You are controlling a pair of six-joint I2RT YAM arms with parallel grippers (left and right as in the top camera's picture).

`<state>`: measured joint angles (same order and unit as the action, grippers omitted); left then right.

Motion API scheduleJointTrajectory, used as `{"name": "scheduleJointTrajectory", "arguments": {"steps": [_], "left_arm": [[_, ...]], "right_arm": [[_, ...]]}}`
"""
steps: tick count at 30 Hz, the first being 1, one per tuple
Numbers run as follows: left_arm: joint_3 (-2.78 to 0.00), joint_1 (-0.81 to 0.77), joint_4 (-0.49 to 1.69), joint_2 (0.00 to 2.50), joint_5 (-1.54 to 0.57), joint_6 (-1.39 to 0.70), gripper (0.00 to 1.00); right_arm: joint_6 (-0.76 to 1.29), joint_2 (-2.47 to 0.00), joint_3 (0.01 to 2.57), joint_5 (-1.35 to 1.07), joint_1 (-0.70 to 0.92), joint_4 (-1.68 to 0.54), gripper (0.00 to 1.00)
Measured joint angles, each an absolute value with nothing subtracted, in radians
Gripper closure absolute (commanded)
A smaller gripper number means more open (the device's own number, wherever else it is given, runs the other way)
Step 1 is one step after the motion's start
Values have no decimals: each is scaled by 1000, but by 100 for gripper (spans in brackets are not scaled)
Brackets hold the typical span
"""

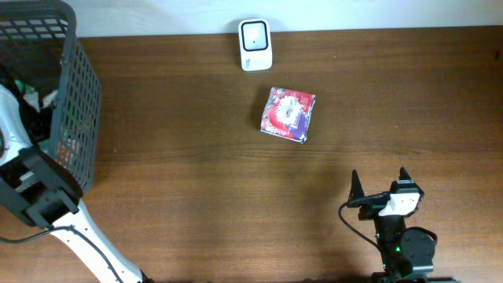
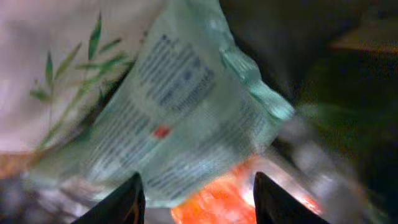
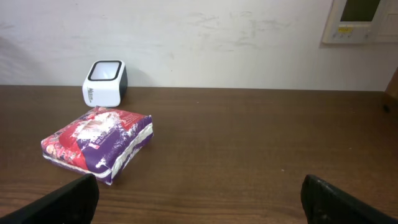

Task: Scan the item barcode
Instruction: 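Reach the left gripper into the basket and grasp the orange Kleenex pack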

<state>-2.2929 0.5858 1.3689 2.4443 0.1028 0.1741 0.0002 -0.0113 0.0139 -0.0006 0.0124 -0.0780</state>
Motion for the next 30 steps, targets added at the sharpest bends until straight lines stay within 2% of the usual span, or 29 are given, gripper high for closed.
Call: {"name": "scheduleJointTrajectory", "arguments": {"steps": [2,3,5,6,9,10,11,12,14,15,25,30], "left_arm": [[-2244,585,1323,2438,149,220,50],[-2233,585,1310,2433,158,236,60],[-2222,585,1275,2429,189,268,62],[-2220,586,1257,2429,200,275,57],[-2215,584,1216,2429,215,294,31],[-2209,583,1210,2428,214,293,28],[-2205,581,1206,2427,214,292,31],[-2197,581,1203,2425,215,295,42],[-2177,582,1188,2415,225,299,87],[-2169,585,1185,2413,242,301,100],[-2163,597,1242,2396,257,265,100],[-2173,598,1242,2247,102,237,100]], "right_arm": [[1,-11,14,0,12,-78,1],[0,-11,14,0,12,-78,1],[1,-11,14,0,12,-78,1],[0,-11,14,0,12,-78,1],[1,-11,14,0,12,-78,1],[1,-11,14,-1,12,-78,1],[1,-11,14,0,12,-78,1],[1,-11,14,0,12,-78,1],[1,-11,14,-1,12,-78,1],[1,-11,14,0,12,-78,1],[0,-11,14,0,12,-78,1],[1,-11,14,-1,12,-78,1]]}}
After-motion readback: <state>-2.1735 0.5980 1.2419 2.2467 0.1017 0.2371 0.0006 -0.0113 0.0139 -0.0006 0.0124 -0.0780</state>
